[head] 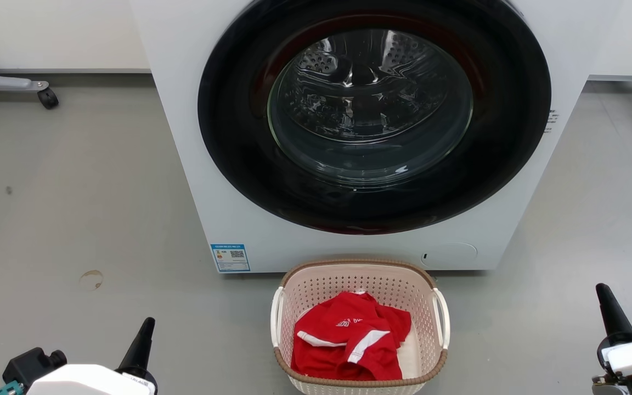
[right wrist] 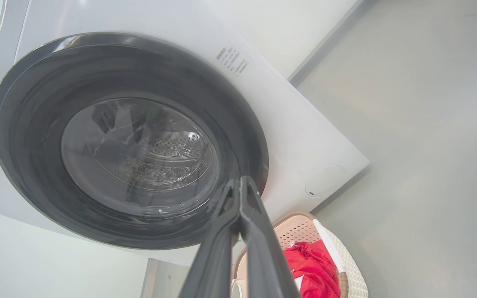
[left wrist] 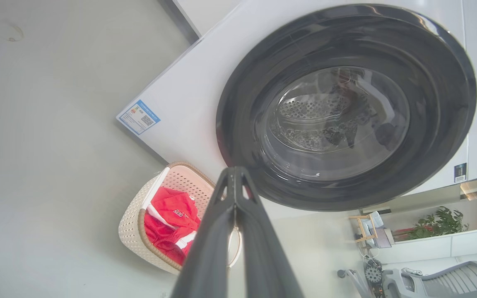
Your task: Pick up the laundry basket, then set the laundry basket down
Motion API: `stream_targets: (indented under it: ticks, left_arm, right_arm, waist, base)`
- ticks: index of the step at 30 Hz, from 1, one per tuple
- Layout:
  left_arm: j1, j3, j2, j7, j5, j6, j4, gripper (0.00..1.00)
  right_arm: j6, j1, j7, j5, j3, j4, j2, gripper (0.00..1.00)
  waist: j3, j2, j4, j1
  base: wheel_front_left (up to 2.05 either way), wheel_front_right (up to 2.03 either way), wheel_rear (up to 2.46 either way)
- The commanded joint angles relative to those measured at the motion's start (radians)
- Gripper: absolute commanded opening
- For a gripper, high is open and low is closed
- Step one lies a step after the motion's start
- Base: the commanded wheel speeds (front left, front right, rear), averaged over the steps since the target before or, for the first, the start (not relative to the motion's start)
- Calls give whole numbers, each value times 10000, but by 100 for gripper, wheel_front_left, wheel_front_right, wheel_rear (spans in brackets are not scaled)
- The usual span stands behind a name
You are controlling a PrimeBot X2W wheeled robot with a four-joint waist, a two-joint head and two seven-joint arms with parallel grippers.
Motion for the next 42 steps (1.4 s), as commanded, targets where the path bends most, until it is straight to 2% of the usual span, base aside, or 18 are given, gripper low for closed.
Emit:
stream_targets:
  ticks: [1, 42]
  left_arm:
    - [-615, 501, 68, 21, -127, -178, -79, 0]
    - [-975, 3390, -2377, 1042, -1458, -2089, 1337, 0]
  right_arm:
    - [-14, -543, 85, 288, -30, -278, -266, 0]
    - [-24, -966, 617, 3624, -725, -324, -267, 0]
  waist:
    - [5, 0, -20, 0]
    - [114, 0, -488, 0]
  base:
    - [0, 0, 0]
    - [0, 0, 0]
